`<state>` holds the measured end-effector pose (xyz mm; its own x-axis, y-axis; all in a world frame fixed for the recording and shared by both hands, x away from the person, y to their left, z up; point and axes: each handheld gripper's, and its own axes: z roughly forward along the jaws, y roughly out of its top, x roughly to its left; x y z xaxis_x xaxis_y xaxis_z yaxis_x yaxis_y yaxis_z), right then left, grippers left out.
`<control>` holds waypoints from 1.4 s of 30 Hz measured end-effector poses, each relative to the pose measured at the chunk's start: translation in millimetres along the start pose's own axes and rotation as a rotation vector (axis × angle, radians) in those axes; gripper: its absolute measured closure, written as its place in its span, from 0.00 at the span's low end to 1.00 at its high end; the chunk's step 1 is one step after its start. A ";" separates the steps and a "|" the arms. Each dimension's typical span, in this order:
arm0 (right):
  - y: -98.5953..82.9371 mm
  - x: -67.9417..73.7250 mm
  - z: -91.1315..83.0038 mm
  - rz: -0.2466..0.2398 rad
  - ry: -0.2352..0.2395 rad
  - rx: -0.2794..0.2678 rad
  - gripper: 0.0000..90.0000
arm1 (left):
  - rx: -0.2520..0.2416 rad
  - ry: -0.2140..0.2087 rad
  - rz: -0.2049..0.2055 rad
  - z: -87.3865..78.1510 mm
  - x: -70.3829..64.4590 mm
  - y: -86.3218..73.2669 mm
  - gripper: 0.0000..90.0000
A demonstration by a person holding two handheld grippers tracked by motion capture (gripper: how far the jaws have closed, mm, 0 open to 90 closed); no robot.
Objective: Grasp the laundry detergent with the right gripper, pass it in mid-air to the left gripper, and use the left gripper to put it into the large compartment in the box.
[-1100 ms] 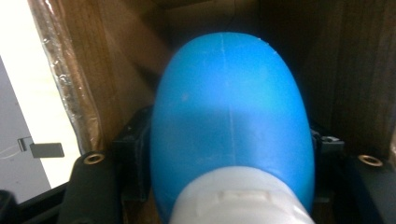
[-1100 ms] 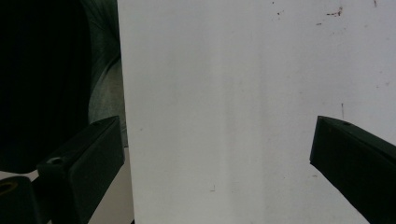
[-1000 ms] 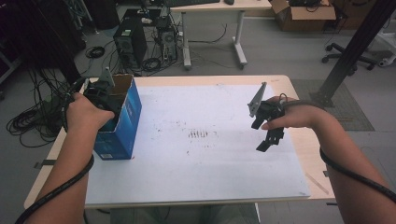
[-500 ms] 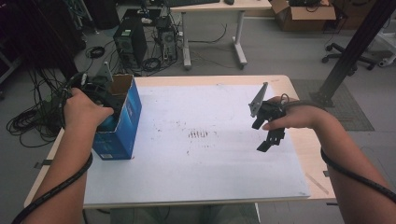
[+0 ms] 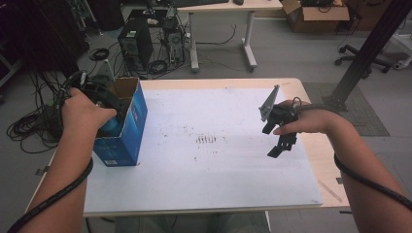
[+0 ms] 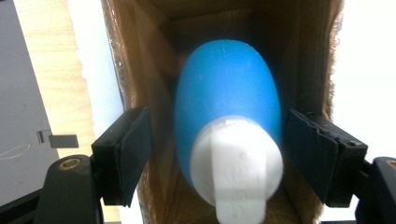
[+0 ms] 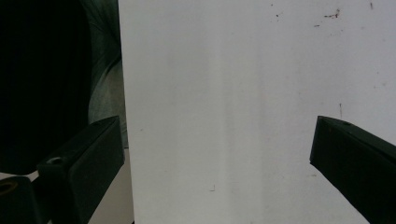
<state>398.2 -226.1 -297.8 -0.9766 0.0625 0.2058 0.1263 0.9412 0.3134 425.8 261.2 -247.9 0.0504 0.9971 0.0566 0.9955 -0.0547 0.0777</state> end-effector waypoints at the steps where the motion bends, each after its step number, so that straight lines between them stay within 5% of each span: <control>1: 0.2 0.0 0.0 0.000 0.001 0.001 0.03 | 0.000 0.003 0.009 -1.4 0.5 -0.2 0.27; 20: 2.5 2.5 -4.5 -0.007 -0.009 0.001 0.03 | -0.009 0.040 0.059 -31.5 -9.1 -5.6 0.13; 31: 2.4 3.0 -5.1 -0.009 -0.011 -0.002 0.03 | -0.047 0.038 0.200 -55.2 -31.7 -7.3 0.05; 42: 0.3 5.5 -9.8 -0.001 -0.019 -0.003 0.03 | -0.043 -0.002 0.436 -74.3 -68.8 -7.2 0.00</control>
<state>394.6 -228.7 -287.5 -0.9799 0.0679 0.1875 0.1257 0.9402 0.3165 409.2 189.0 -178.4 0.4650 0.8806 0.0914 0.8770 -0.4723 0.0887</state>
